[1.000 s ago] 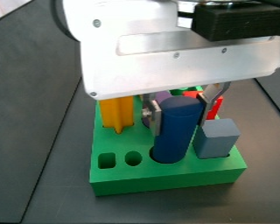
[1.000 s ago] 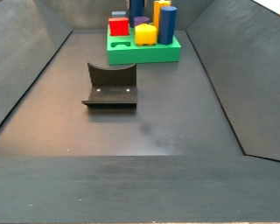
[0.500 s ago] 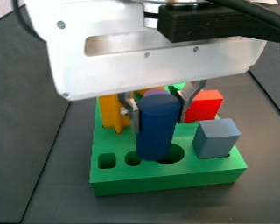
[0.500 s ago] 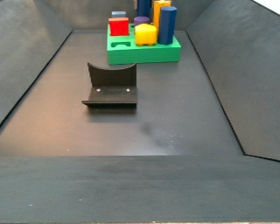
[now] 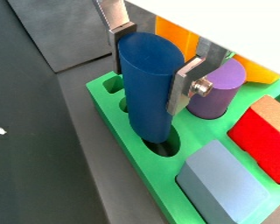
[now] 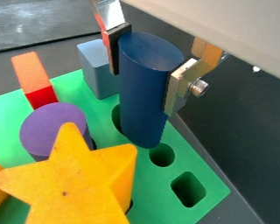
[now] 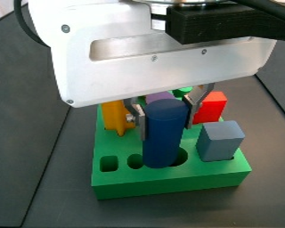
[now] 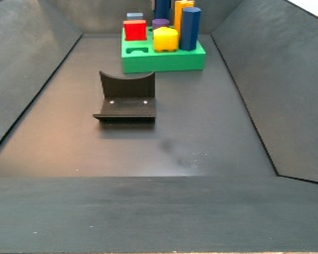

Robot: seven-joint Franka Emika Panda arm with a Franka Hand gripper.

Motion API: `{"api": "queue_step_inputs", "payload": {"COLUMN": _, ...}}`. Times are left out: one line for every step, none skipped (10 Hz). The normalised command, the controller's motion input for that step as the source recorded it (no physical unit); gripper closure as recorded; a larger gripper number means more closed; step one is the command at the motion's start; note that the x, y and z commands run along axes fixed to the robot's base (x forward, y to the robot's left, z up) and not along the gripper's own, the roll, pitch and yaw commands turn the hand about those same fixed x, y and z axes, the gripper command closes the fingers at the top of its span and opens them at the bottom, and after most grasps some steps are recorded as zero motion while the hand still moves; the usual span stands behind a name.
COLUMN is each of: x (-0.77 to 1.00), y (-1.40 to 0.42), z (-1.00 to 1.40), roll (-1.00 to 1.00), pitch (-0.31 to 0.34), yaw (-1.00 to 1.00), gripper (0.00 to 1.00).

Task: Pick up the oval object. Move up. Place the oval object on the fixture. Regrasp the oval object. Move to above the board. Insert the oval object.
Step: Insert the oval object.

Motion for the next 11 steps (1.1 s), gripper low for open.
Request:
{"api": "queue_step_inputs", "payload": {"x": 0.34, "y": 0.0, "z": -0.32, "roll": -0.04, "pitch": -0.026, "yaw": 0.11, "gripper": 1.0}}
{"api": "queue_step_inputs", "payload": {"x": 0.32, "y": 0.0, "z": -0.37, "roll": -0.04, "pitch": -0.07, "yaw": 0.1, "gripper": 1.0}}
{"api": "queue_step_inputs", "payload": {"x": 0.39, "y": -0.04, "z": -0.46, "roll": 0.0, "pitch": -0.079, "yaw": 0.16, "gripper": 1.0}}
{"api": "queue_step_inputs", "payload": {"x": 0.31, "y": -0.09, "z": -0.57, "roll": 0.0, "pitch": -0.083, "yaw": 0.21, "gripper": 1.0}}
{"api": "queue_step_inputs", "payload": {"x": 0.16, "y": 0.0, "z": -0.65, "roll": 0.01, "pitch": -0.067, "yaw": 0.25, "gripper": 1.0}}
{"api": "queue_step_inputs", "payload": {"x": -0.17, "y": 0.11, "z": -0.74, "roll": 0.13, "pitch": -0.041, "yaw": 0.12, "gripper": 1.0}}
{"api": "queue_step_inputs", "payload": {"x": -0.35, "y": 0.21, "z": -0.64, "roll": 0.16, "pitch": 0.0, "yaw": 0.13, "gripper": 1.0}}
{"api": "queue_step_inputs", "payload": {"x": -0.3, "y": 0.14, "z": -0.29, "roll": 0.07, "pitch": 0.071, "yaw": 0.06, "gripper": 1.0}}
{"api": "queue_step_inputs", "payload": {"x": 0.05, "y": -0.01, "z": 0.0, "roll": 0.0, "pitch": 0.0, "yaw": 0.0, "gripper": 1.0}}
{"api": "queue_step_inputs", "payload": {"x": 0.0, "y": -0.03, "z": -0.19, "roll": -0.02, "pitch": -0.049, "yaw": 0.0, "gripper": 1.0}}
{"api": "queue_step_inputs", "payload": {"x": -0.14, "y": 0.0, "z": -0.34, "roll": 0.0, "pitch": -0.003, "yaw": 0.0, "gripper": 1.0}}
